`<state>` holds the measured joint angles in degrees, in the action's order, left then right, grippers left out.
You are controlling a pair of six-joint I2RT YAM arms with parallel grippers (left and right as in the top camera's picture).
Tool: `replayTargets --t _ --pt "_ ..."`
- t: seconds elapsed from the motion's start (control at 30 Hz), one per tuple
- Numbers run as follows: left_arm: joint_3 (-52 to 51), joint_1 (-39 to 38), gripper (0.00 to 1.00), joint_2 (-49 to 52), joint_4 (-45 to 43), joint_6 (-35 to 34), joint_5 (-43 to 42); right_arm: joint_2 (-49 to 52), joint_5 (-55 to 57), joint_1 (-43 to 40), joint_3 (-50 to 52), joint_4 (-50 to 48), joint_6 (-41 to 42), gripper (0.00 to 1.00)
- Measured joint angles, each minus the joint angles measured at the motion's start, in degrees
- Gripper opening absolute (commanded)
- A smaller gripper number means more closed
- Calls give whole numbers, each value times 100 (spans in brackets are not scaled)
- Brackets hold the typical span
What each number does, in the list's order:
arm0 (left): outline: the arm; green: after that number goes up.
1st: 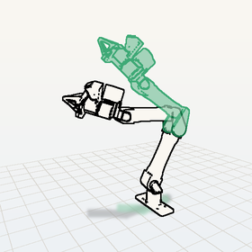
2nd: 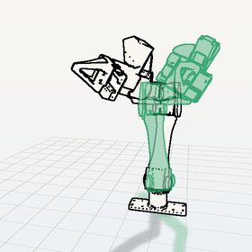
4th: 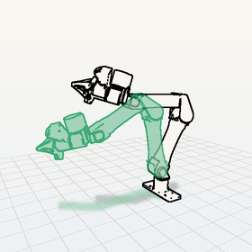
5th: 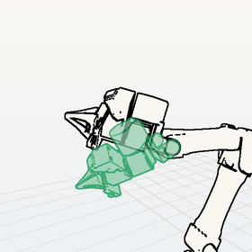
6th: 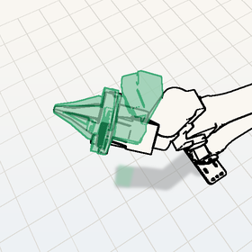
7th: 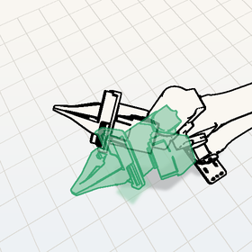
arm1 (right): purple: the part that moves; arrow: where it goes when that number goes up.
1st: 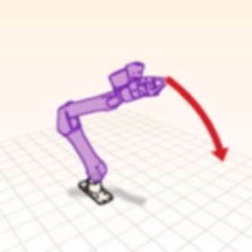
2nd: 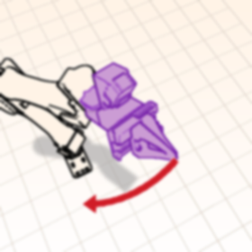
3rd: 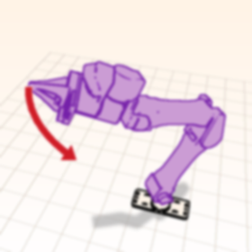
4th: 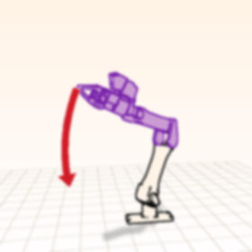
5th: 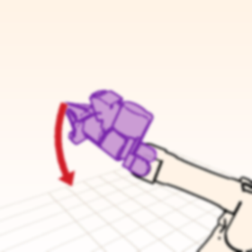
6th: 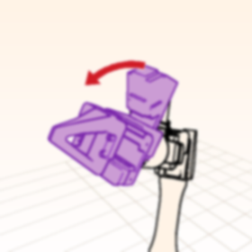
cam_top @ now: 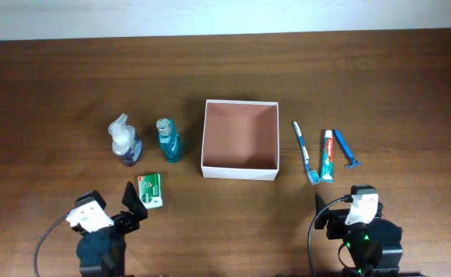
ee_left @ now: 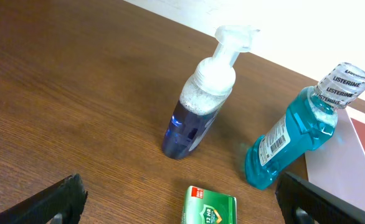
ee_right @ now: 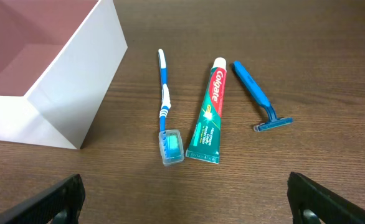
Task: Pack container
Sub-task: 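Move the left gripper toward the white foam soap bottle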
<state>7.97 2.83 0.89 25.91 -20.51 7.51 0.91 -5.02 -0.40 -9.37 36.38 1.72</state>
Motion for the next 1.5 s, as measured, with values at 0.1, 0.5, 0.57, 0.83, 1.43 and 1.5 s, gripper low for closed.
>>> replayTargets --t 0.1,0.5,0.57,0.83,1.43,1.5 --pt "0 0 99 0 0 0 0 0 0 0 0 0 -2 99" --pt "0 0 99 0 0 0 0 0 0 0 0 0 0 99" --pt "0 0 99 0 -2 0 0 0 0 0 0 0 -4 99" --pt "0 0 100 0 0 0 0 0 -267 0 0 -52 50 99" --pt "726 4 99 201 -236 -127 -1464 339 -2723 -4 -1298 -409 2288 99" --pt "1373 4 99 579 28 -63 -1458 796 -2452 -4 -2020 4 2087 99"
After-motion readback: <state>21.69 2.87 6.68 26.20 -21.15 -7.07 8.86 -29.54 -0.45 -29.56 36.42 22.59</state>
